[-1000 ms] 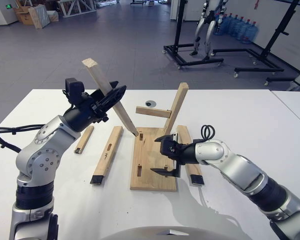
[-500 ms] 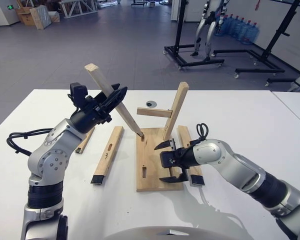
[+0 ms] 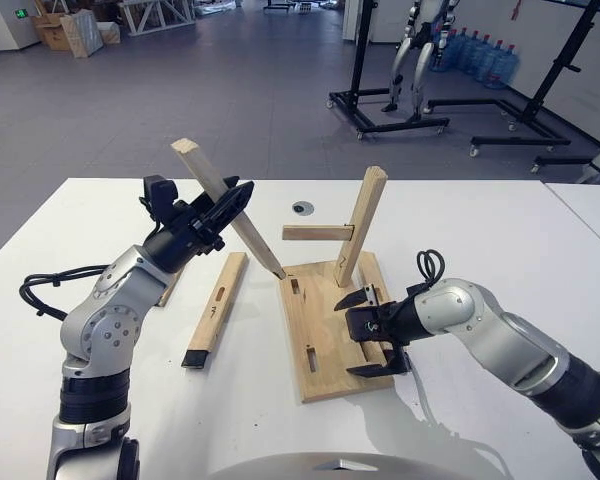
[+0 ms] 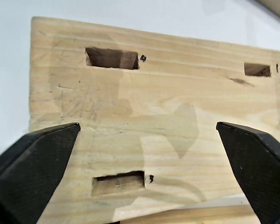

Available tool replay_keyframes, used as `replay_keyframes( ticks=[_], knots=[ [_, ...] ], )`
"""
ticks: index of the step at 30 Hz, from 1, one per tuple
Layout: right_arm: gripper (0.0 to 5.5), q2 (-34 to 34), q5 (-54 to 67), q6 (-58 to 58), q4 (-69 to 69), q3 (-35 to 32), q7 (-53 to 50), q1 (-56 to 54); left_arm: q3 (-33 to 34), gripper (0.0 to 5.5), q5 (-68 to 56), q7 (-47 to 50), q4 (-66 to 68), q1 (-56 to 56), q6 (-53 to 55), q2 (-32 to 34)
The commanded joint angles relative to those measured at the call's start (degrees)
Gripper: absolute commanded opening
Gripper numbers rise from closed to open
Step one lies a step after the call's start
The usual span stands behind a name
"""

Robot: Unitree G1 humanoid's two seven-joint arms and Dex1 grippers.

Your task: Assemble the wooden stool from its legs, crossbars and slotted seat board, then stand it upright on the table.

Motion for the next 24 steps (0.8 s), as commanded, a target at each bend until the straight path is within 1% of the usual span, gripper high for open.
replay_keyframes(
  ticks=[1, 4, 6, 8, 10, 13, 17, 24],
  knots=[
    [5.40, -0.7, 3.0, 3.9, -3.4, -5.4, 2.1, -5.0, 0.1, 2.02, 1.4, -2.2, 1.5, -1.4, 0.1, 1.7],
    [5.40, 0.5, 8.5, 8.8, -5.1, -11.3, 2.3, -6.5, 1.5, 2.02, -1.7, -5.3, 6.0, -4.2, 1.4, 1.5],
    [5.40, 1.9, 13.7, 12.5, -5.2, -16.4, 1.7, -6.3, 2.7, 2.02, -5.2, -8.0, 10.7, -7.1, 3.6, 1.2],
    [5.40, 2.5, 17.7, 14.7, -4.8, -20.7, 0.9, -4.6, 3.2, 2.02, -6.5, -12.8, 16.4, -10.6, 4.3, 1.7],
    [5.40, 3.3, 20.7, 15.8, -4.2, -23.1, 0.2, -3.6, 3.2, 2.02, -5.3, -17.0, 21.1, -13.7, 3.0, 2.2],
    [5.40, 4.1, 23.8, 16.7, -4.2, -24.3, -1.0, -3.0, 1.5, 2.02, -0.2, -22.2, 27.3, -17.4, -1.2, 2.8],
    [5.40, 4.0, 25.5, 16.5, -4.3, -24.0, -2.4, -2.6, -1.3, 2.02, 6.0, -27.0, 35.5, -20.7, -4.1, 2.3],
    [5.40, 4.7, 26.9, 16.9, -5.1, -22.7, -5.1, -2.3, -3.5, 2.02, 10.4, -30.2, 40.8, -21.6, -7.2, -2.8]
  ],
)
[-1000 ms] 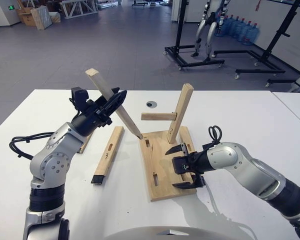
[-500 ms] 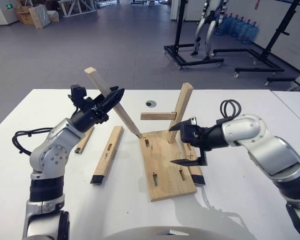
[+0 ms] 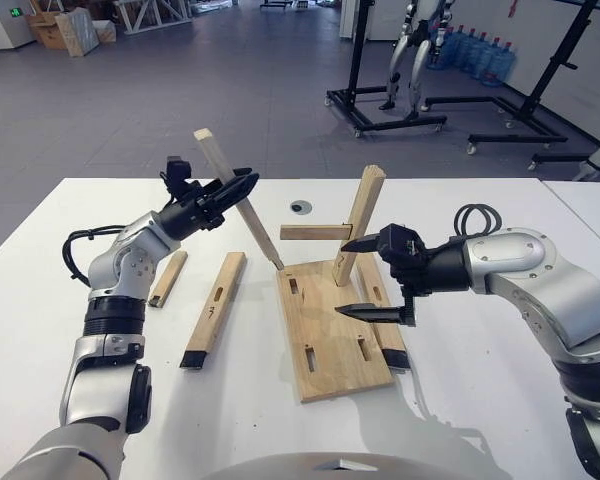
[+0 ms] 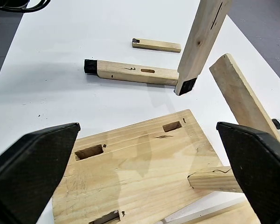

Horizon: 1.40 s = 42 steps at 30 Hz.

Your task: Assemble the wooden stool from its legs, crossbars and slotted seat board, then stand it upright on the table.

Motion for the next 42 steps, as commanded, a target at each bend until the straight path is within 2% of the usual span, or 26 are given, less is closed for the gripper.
replay_keyframes(
  ticks=[1, 15, 24, 42],
  knots=[
    [5.40, 0.8, 1.2, 0.8, -0.9, 1.0, -1.8, 0.4, -0.7, 2.02, 2.2, -1.1, 3.1, -1.4, -2.4, -3.3],
    [5.40, 0.6, 3.5, 0.9, -0.7, 2.9, -3.7, -0.6, 1.3, 2.02, 7.2, -6.0, 15.6, -3.4, -7.8, -5.8],
    [5.40, 0.7, 4.1, 1.0, -0.4, 3.6, -4.2, -1.1, 2.2, 2.02, 6.6, -7.4, 14.8, -2.2, -5.4, -7.6],
    [5.40, 0.8, 4.6, 0.5, -0.5, 4.3, -4.9, -1.2, 1.3, 2.02, 11.5, -10.1, 18.9, -3.9, -9.8, -7.7]
  ],
)
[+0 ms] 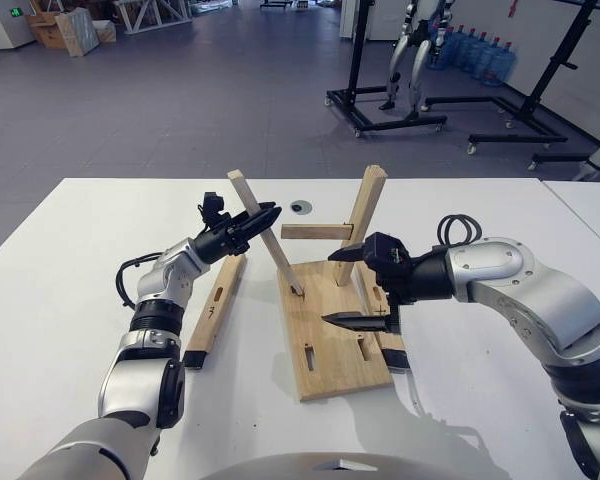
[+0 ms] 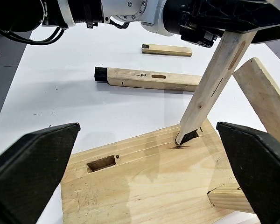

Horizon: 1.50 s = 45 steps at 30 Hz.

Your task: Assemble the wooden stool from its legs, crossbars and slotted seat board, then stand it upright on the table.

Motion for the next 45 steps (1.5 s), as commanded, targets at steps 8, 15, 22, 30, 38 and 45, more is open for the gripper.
replay_keyframes(
  ticks=[8, 15, 22, 30, 38, 45],
  knots=[
    [5.40, 0.2, 0.3, 0.2, -0.4, 0.8, -0.3, -1.2, -0.2, 2.02, 1.1, 0.1, -3.3, -1.9, 0.1, 0.9],
    [5.40, 0.2, 0.5, 0.5, -0.6, 0.7, -0.5, -1.1, -1.4, 2.02, 2.5, -0.8, -2.3, -1.4, -0.4, 0.7],
    [5.40, 0.3, 0.6, 0.6, -0.7, 0.8, -0.5, -1.2, -1.9, 2.02, 4.2, -1.4, -0.9, -1.7, -2.3, 1.7],
    [5.40, 0.3, 1.2, 0.7, -1.1, 1.0, -1.2, -1.0, -2.1, 2.02, 4.8, -1.9, -1.0, -3.0, -2.4, 2.6],
    [5.40, 0.5, 1.5, 0.8, -1.2, 1.3, -1.8, -1.1, -0.8, 2.02, 2.9, -2.4, -2.5, -3.9, 1.6, 2.7],
    [5.40, 0.9, 1.4, 0.8, -1.4, 1.5, -2.0, -0.9, 0.2, 2.02, 1.3, -2.5, -3.0, -5.0, 4.9, 3.5]
  ],
)
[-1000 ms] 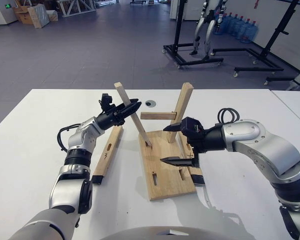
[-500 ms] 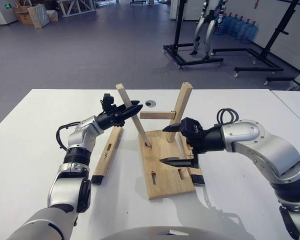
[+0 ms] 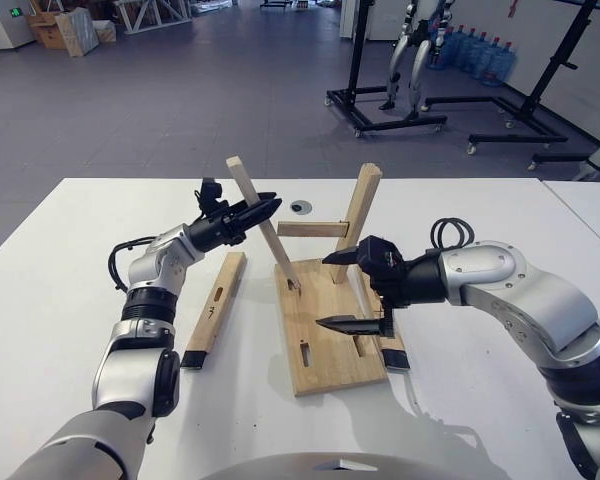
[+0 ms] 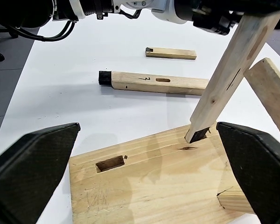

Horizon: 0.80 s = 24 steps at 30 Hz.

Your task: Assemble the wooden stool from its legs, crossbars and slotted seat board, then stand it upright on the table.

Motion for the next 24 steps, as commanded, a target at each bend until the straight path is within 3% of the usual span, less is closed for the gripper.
replay_keyframes(
  ticks=[1, 24],
  knots=[
    [5.40, 0.0, 0.3, 0.8, -0.7, 0.0, -0.4, -0.9, -0.6, 2.02, 1.0, 0.0, -0.7, -1.4, -0.5, 1.0],
    [5.40, 0.3, 0.3, 0.7, -0.8, 0.2, -0.6, -0.9, -4.6, 2.02, 7.2, -1.6, 2.8, 0.2, -10.2, -0.2]
  ],
)
